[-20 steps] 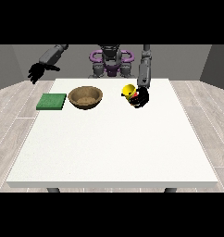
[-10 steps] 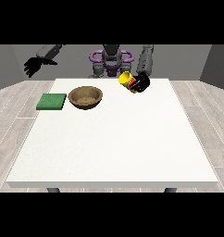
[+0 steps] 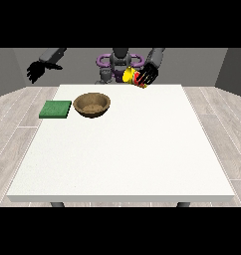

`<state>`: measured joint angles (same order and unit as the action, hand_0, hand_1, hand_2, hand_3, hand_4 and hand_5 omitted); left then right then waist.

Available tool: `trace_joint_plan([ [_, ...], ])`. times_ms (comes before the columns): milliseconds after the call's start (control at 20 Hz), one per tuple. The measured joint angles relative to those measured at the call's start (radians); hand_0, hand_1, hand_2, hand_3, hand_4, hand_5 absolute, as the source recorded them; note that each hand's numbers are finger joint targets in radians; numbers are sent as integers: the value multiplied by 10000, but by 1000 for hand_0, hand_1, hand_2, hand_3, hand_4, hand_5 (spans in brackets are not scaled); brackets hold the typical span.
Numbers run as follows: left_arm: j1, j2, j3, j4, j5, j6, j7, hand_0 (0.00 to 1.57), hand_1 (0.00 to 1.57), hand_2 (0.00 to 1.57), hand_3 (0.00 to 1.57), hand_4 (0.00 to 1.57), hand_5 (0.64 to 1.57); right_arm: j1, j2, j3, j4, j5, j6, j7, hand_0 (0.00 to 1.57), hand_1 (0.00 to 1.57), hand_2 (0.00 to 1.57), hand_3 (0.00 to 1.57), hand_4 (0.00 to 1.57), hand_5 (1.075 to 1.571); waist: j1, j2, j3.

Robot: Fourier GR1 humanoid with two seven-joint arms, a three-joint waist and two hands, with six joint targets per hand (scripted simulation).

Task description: Pick the cup and pour the ball into the bowl, then pick the bowl and place it on the pad

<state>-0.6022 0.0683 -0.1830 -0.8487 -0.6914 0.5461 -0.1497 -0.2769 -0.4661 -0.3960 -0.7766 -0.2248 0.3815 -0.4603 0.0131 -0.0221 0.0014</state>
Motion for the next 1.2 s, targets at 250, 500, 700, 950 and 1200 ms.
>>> trace_joint_plan([
  [250,-369,-55,-677,-226,-1397,-204,1203,1279,1279,1571,1571,1000,1569,101,-185,-167,530,-6,138,-435,0,0,0,0,0,1552,243,-32,1],
  [500,-713,-433,-1643,-321,-2937,-287,2618,822,822,1571,1559,881,1571,-105,-261,-178,965,43,160,-584,0,0,0,0,0,1548,273,-58,-4],
  [700,-1097,-576,-2356,-413,-3869,-499,3811,531,531,1571,1571,930,1569,-476,-414,-83,1130,120,275,-548,0,0,0,29,0,1533,50,129,0],
  [950,-1444,-653,-3326,-517,-4881,-899,4932,455,455,1571,1571,894,1571,-1294,-208,198,1083,326,-305,35,0,0,0,267,0,1530,-82,150,-8],
  [1200,-1572,-676,-4286,-749,-5891,-1273,5717,376,376,1571,1571,835,1569,-1812,-1,293,1184,397,-664,120,0,0,0,271,0,1528,-100,460,-7],
])
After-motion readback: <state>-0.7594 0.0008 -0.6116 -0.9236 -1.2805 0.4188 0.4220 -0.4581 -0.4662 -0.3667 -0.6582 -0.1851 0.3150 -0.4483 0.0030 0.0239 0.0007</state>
